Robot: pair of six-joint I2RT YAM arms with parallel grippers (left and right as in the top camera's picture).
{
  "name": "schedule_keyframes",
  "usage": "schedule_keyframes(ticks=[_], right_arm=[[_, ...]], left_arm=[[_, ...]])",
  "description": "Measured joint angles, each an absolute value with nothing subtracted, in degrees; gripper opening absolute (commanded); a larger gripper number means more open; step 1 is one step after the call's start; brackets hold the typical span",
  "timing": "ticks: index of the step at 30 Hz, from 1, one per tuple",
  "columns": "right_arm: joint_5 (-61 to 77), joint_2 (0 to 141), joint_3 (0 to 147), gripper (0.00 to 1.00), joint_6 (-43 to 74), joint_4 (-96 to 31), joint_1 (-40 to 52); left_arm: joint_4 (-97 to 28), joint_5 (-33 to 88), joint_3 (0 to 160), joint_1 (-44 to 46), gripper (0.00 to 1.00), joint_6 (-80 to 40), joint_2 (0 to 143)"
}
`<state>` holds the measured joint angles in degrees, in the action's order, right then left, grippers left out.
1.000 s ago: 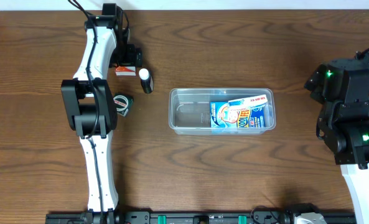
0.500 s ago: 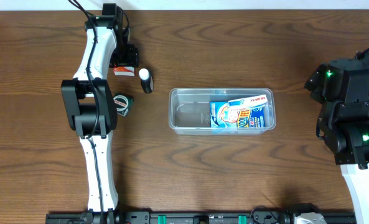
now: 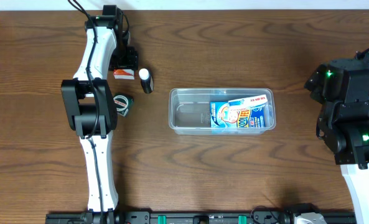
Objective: Pack container
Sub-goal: 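Lower the left gripper onto the red box and close on it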
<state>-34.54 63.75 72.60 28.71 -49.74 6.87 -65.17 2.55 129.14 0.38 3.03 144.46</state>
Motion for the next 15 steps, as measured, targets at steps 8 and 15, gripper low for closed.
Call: schedule_keyframes(ticks=[8,15], right_arm=[[-34.54,63.75,72.60,0.99,28.71,-49.74,6.87],[-34.54,63.75,72.60,0.99,28.71,-49.74,6.87]], left_arm=[[-67.64,2.57,129.14,0.38,0.74,2.74,138.37],[-68.58,2.57,130.47,0.38,0.75,1.04,127.07]])
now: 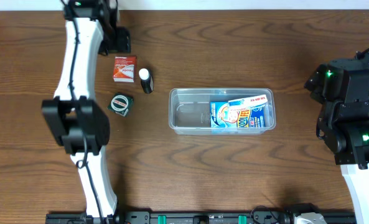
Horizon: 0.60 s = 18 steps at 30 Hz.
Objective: Pack container
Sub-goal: 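Lower the left gripper onto the red box and close on it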
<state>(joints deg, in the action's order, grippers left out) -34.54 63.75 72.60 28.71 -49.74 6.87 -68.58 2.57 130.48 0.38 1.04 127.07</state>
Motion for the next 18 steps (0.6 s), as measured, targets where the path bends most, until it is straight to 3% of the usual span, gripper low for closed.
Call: schedule_keyframes(ticks=[7,18], right_arm=[[-34.54,63.75,72.60,0.99,28.71,-49.74,6.87],[-34.54,63.75,72.60,0.99,28.71,-49.74,6.87]], left_arm=[[-67.33,2.57,131.50,0.38,0.82,1.54,125.03],[-69.45,2.57,131.48,0.38,0.82,1.74,136.33]])
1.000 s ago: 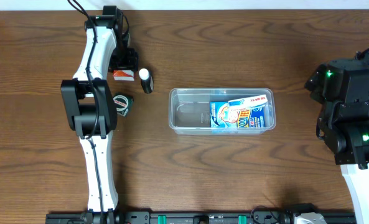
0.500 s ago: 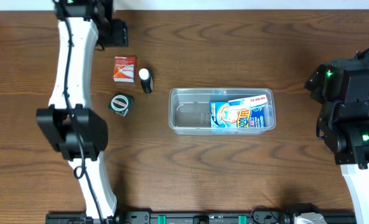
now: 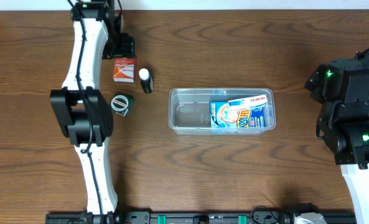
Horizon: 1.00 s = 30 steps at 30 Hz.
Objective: Pack container
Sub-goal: 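Lower the left gripper onto the red box and close on it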
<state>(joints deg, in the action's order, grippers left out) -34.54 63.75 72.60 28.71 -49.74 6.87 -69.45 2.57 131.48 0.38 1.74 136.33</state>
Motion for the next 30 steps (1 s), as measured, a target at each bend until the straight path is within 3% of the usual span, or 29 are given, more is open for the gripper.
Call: schedule_keyframes(ticks=[30], right_arm=[[-34.54,63.75,72.60,0.99,28.71,-49.74,6.87]], left_arm=[[-69.06,2.57,131.48,0.38,0.79,2.15,145.95]])
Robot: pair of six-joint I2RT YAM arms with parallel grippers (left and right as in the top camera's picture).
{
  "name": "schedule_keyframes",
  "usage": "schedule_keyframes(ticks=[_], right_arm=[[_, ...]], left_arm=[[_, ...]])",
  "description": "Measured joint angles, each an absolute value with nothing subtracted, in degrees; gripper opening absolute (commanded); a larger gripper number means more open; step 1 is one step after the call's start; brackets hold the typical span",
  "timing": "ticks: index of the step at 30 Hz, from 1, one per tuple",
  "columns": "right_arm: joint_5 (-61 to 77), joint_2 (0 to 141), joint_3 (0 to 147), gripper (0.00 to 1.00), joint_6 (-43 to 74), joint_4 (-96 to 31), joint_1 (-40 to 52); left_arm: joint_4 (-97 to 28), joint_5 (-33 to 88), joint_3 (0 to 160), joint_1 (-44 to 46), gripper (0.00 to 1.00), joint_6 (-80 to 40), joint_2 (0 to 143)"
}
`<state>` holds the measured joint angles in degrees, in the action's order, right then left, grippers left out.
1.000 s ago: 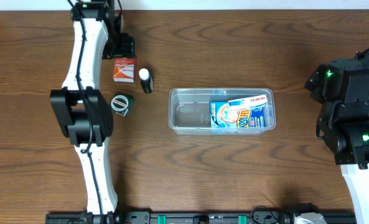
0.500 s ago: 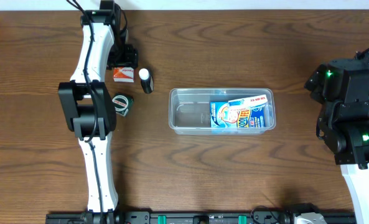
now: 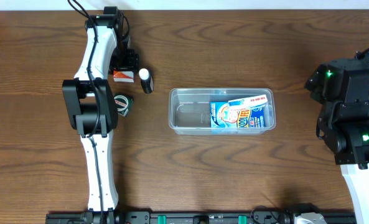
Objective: Pack container
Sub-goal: 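Lower the left gripper onto the red box and close on it, then lift the red box and carry it over the container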
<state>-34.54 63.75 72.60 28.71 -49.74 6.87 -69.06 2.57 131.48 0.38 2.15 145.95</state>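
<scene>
A clear plastic container [image 3: 190, 112] stands mid-table with a blue printed packet [image 3: 240, 114] lying in its right half. My left gripper [image 3: 126, 63] hangs over the far part of a red and white box [image 3: 123, 76], hiding most of it; the overhead view does not show how its jaws stand. A small black bottle with a white cap [image 3: 146, 81] stands just right of the box. A round green and black tape measure [image 3: 124, 103] lies nearer, half under the left arm. My right arm [image 3: 346, 112] sits folded at the right edge, its fingers hidden.
The left arm's white links [image 3: 96, 155] run from the front edge up the left side of the table. The table's far edge [image 3: 234, 7] lies close behind the box.
My left gripper has come nearer from behind the red and white box and now covers its far part. The box, bottle, tape measure and container stay where they were.
My left gripper first stood over the red and white box. Then it was drawn back toward the far edge, leaving the whole box in sight. It then sat close behind the box, and now it is over it again. The right arm has stayed still.
</scene>
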Motion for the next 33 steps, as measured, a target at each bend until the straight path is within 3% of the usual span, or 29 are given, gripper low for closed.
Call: schedule_keyframes(ticks=[24,28,33], right_arm=[[-34.54,63.75,72.60,0.99,28.71,-49.74,6.87],[-34.54,63.75,72.60,0.99,28.71,-49.74,6.87],[-34.54,63.75,72.60,0.99,28.71,-49.74,6.87]], left_arm=[[-68.31,2.59,131.48,1.08,0.79,2.39,147.09],[-68.51,3.01,131.48,1.08,0.66,2.42,147.39],[-68.58,2.98,131.52,1.08,0.63,2.81,147.39]])
